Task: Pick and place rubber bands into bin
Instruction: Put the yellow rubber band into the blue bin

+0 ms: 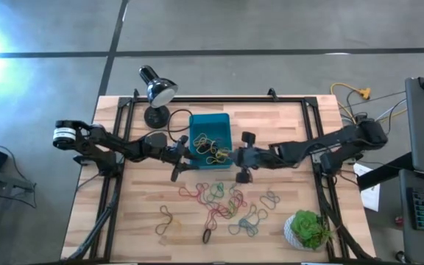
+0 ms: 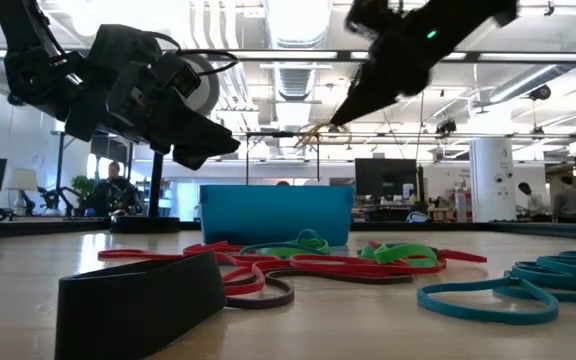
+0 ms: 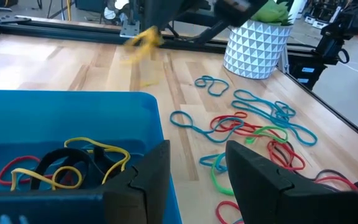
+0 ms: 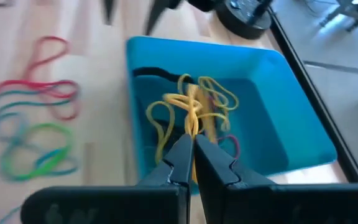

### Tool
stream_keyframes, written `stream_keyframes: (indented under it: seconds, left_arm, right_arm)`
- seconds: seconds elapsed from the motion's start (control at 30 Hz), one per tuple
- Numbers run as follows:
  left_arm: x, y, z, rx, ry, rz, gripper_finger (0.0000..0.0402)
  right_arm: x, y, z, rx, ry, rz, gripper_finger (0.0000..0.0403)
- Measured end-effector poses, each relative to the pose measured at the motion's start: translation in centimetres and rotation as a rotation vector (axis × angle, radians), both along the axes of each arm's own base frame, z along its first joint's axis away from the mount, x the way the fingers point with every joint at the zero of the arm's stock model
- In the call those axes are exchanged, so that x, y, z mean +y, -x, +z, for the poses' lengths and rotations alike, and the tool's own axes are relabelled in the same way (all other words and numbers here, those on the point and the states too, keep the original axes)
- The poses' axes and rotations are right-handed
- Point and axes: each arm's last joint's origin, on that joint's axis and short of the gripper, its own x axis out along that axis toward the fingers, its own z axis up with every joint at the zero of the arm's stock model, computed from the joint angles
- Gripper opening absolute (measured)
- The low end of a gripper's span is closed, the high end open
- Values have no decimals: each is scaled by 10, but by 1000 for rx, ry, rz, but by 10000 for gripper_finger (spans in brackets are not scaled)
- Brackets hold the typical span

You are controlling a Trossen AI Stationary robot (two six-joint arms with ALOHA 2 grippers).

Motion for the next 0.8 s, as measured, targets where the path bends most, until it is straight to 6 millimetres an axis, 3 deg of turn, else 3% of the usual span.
stream_keyframes:
  seconds: [0.4, 0.63, 0.8]
  left_arm:
    - [0, 0, 0, 0, 1, -6, 141]
    - [0, 0, 0, 1, 1, -7, 141]
    - [0, 0, 0, -2, -8, -9, 141]
  right_arm:
    - [-57, -53, -25, 79, -20, -118, 8]
    - [-73, -68, -29, 94, -72, -166, 8]
    - [-77, -70, -32, 111, -195, -92, 8]
